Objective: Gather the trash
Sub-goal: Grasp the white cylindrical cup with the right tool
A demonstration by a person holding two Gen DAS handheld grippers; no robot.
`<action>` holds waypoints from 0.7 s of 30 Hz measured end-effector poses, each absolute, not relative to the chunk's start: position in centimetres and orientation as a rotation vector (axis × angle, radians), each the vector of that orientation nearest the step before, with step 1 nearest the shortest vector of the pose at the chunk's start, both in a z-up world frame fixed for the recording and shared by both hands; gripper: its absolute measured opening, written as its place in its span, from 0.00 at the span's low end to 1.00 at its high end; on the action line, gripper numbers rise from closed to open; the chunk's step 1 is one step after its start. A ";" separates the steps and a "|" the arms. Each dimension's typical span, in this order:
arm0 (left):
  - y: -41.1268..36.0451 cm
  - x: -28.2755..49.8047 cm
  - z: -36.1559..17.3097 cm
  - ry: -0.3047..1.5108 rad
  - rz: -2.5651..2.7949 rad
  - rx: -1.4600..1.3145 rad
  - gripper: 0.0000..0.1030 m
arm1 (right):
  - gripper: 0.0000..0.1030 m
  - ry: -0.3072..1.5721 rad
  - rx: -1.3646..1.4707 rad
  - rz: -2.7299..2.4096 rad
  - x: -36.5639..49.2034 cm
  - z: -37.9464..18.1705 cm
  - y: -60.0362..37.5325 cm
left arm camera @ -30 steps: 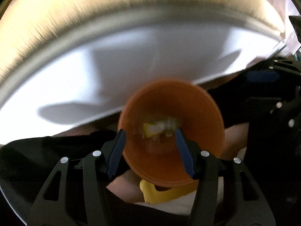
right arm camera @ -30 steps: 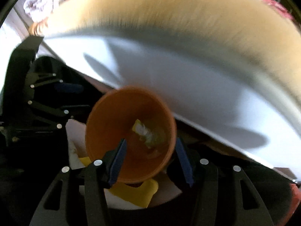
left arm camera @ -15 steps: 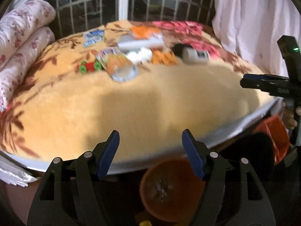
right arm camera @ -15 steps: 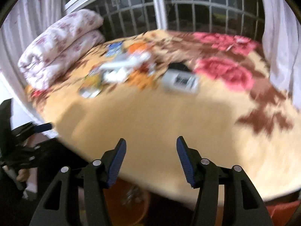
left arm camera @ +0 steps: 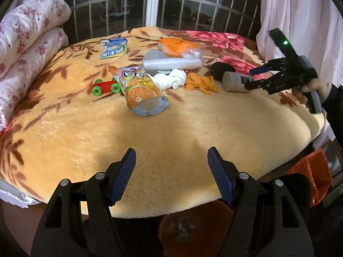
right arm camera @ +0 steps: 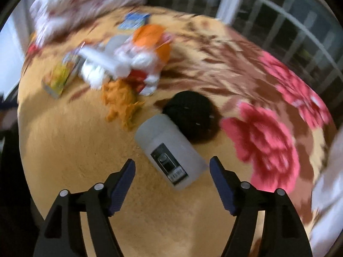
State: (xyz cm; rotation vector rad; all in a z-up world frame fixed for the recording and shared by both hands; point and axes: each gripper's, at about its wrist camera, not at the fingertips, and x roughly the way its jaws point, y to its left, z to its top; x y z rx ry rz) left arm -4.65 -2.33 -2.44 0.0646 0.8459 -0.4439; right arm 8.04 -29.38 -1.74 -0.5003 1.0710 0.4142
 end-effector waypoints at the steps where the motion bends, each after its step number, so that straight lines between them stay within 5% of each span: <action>1: -2.4 -4.5 -2.5 0.852 -0.445 0.057 0.66 | 0.69 1.086 -0.551 0.437 8.5 -2.2 -29.0; 5: -2.9 -3.9 -3.0 0.873 -0.428 0.057 0.69 | 0.69 1.164 -0.650 0.487 10.3 -4.3 -28.1; 10: -3.1 -3.4 -3.5 0.897 -0.413 0.047 0.71 | 0.56 1.263 -0.562 0.508 11.9 -6.1 -28.3; 21: -1.7 -3.7 -3.8 0.907 -0.409 -0.026 0.71 | 0.50 1.132 -0.187 0.338 5.9 -4.0 -30.2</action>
